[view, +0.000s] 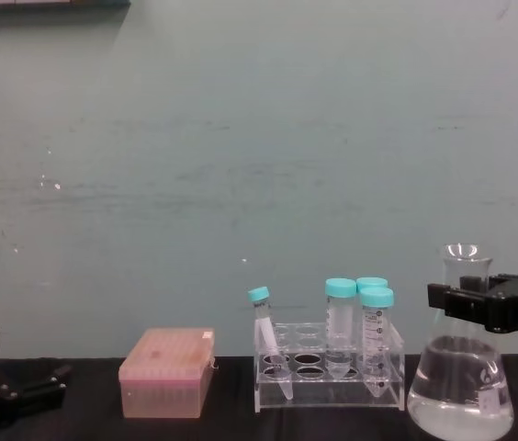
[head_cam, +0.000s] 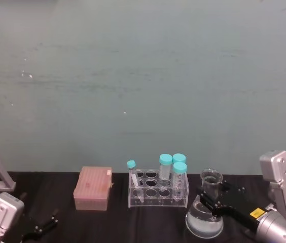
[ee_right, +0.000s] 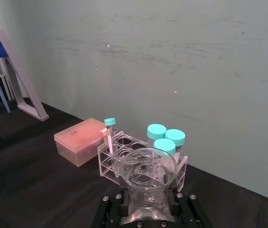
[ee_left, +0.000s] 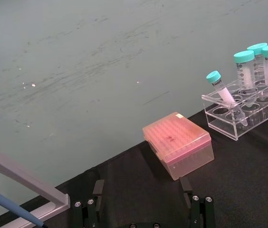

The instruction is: Pick up the beaker with the right gripper, shake it three times, and then put it down.

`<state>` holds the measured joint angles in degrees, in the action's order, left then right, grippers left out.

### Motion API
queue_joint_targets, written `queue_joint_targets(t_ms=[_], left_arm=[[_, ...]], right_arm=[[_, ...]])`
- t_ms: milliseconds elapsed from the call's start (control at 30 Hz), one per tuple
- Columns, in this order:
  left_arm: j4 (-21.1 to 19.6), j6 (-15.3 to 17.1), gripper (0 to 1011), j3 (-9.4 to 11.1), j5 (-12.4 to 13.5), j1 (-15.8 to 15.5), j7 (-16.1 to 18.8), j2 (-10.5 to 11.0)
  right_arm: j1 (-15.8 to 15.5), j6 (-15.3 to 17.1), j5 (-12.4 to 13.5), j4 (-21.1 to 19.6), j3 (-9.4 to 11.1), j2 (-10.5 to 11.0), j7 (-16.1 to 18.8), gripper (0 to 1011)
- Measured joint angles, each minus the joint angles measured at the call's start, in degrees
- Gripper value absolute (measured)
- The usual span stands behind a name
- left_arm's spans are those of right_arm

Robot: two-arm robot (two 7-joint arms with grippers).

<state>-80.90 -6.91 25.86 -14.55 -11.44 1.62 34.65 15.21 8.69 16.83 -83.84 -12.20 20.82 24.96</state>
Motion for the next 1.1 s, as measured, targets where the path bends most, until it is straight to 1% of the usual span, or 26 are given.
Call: queue_joint_targets(t_ms=[100,1100], left_arm=[[0.0,0.0,1000,0.0,0.0,0.0,0.0,0.0],[0.0,0.0,1000,0.0,0.0,0.01,0.0,0.0]], right_arm=[[-0.03,-0.39,-0.03,-0.24,-0.45,0.38,-0.42,453],[-0.02,-0.13,0.17,-0.19,-0.15,0.13,-0.2,453]])
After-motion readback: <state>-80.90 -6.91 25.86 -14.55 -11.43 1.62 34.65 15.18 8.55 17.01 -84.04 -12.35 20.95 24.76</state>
